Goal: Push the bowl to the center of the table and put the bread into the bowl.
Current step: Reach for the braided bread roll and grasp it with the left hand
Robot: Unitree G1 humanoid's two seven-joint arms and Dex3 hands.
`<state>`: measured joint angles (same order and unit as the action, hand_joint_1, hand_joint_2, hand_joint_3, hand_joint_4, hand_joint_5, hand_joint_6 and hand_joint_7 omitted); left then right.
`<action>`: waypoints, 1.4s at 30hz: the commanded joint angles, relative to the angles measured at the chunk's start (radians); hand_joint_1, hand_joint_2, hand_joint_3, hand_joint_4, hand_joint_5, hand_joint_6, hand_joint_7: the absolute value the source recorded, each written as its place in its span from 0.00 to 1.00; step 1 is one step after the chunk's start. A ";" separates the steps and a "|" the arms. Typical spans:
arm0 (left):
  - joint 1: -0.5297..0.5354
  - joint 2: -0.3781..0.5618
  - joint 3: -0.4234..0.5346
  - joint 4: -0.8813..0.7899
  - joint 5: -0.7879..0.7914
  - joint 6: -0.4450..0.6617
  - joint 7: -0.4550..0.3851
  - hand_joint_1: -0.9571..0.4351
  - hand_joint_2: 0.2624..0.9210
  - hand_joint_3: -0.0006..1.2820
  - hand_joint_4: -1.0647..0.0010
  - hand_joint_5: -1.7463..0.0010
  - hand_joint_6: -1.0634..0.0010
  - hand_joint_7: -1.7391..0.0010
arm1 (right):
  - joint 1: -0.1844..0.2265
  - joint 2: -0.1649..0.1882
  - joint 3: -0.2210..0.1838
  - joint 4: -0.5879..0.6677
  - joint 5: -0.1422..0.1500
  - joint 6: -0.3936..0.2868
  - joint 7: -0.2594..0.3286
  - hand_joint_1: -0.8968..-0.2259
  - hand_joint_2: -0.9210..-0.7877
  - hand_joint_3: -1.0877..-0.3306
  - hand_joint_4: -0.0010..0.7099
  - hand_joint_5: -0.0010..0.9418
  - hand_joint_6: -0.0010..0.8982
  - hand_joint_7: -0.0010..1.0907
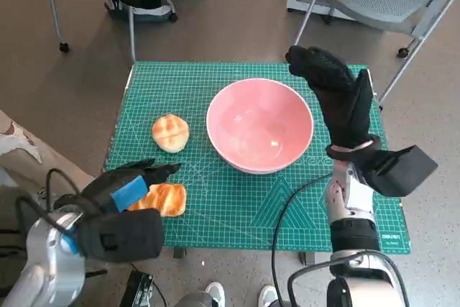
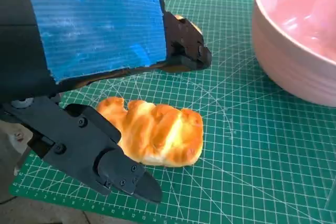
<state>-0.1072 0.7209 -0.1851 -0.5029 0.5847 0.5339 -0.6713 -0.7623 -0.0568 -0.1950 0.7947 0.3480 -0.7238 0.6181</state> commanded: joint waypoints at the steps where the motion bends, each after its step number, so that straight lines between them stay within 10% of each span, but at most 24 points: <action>1: -0.028 -0.023 -0.026 0.048 0.019 0.002 0.016 0.50 0.66 0.01 0.79 1.00 0.66 1.00 | 0.029 -0.003 0.001 0.003 -0.013 0.002 -0.009 0.39 0.00 0.41 0.33 0.00 0.21 0.27; 30: -0.170 -0.112 -0.163 0.378 0.121 0.002 0.065 0.47 0.67 0.01 0.75 0.99 0.62 0.99 | 0.045 -0.007 -0.002 -0.017 0.009 0.024 0.015 0.38 0.00 0.41 0.34 0.00 0.18 0.33; 42: -0.180 -0.134 -0.174 0.456 0.133 -0.001 0.110 0.57 0.69 0.03 0.36 0.96 0.45 0.98 | 0.047 -0.005 -0.002 -0.029 0.014 0.028 0.017 0.39 0.00 0.40 0.34 0.00 0.16 0.36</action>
<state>-0.2982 0.6002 -0.3459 -0.0783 0.7123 0.5296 -0.5657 -0.7423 -0.0627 -0.1947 0.7624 0.3528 -0.7147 0.6271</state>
